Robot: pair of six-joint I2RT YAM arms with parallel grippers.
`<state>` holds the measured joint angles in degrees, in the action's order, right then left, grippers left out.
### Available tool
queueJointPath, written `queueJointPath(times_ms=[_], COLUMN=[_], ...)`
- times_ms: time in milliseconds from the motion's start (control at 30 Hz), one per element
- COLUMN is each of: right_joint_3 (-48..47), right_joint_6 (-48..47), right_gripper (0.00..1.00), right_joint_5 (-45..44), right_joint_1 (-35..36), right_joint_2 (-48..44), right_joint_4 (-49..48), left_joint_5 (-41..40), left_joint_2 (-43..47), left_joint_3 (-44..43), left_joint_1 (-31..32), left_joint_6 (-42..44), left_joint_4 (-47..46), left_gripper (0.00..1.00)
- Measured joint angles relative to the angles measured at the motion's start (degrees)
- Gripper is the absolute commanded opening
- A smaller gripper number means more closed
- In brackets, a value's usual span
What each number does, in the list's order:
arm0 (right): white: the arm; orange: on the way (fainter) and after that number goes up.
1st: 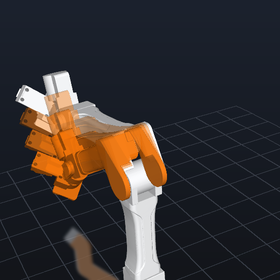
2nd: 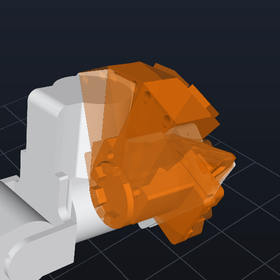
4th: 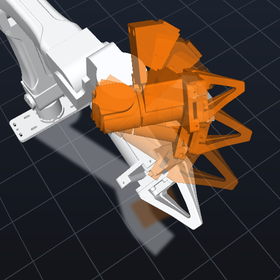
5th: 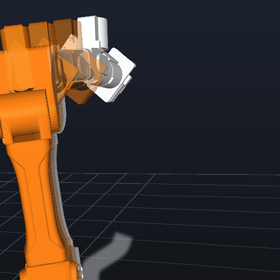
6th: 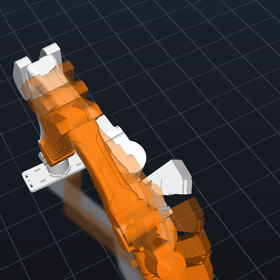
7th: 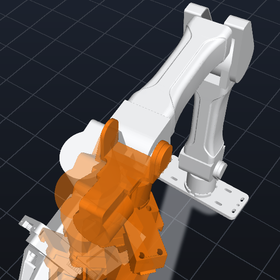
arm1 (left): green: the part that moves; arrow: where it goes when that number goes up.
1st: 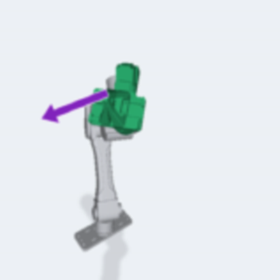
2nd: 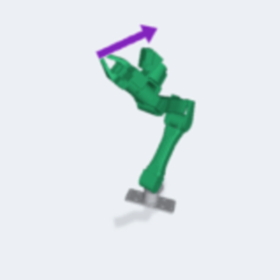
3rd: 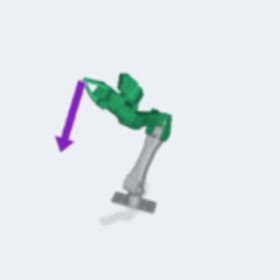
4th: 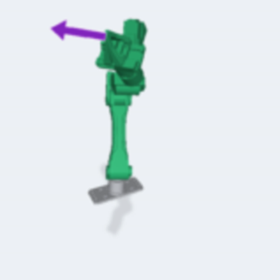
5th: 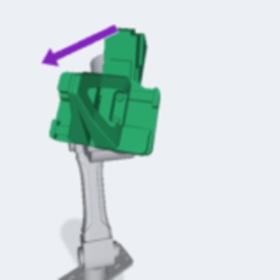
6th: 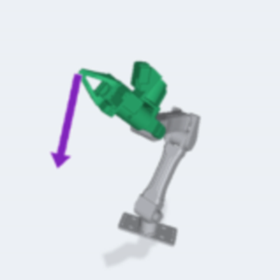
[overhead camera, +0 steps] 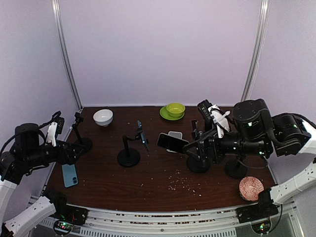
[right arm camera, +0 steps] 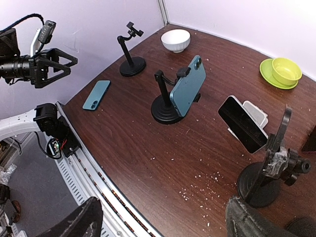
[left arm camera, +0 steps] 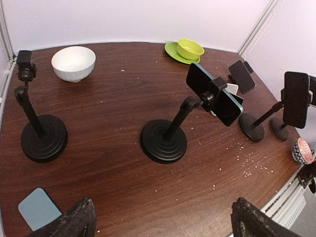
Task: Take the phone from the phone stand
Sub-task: Place the phone at the corner of the board, then pick up the phone stand with the phone from the center of the board.
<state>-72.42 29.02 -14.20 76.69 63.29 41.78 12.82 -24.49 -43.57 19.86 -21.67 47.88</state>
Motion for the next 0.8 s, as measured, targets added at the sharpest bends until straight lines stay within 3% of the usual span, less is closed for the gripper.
queueJointPath(times_ms=[133,333,667,800], right_joint_3=[-1.38,-13.64,-29.14,-34.88], right_joint_6=[-5.84,-16.0,-32.5,-36.33], right_gripper=[0.87,0.86,0.86,0.86], right_joint_5=[0.22,3.34,18.45,19.47], right_joint_1=[-1.09,-6.12,-16.94,-20.35], right_joint_2=[0.26,5.46,12.63,19.5], right_joint_4=[-0.61,3.34,14.93,18.62], left_joint_5=[-4.39,-12.7,-17.99,-19.28], left_joint_2=[3.32,7.02,1.9,1.79], left_joint_3=[2.25,5.16,7.69,7.69], left_joint_1=[0.0,0.0,0.0,0.0], left_joint_6=[-1.25,-0.22,3.85,4.26], left_joint_4=[-0.31,-3.15,-5.03,-5.57], left_gripper=[0.98,0.98,0.98,0.98])
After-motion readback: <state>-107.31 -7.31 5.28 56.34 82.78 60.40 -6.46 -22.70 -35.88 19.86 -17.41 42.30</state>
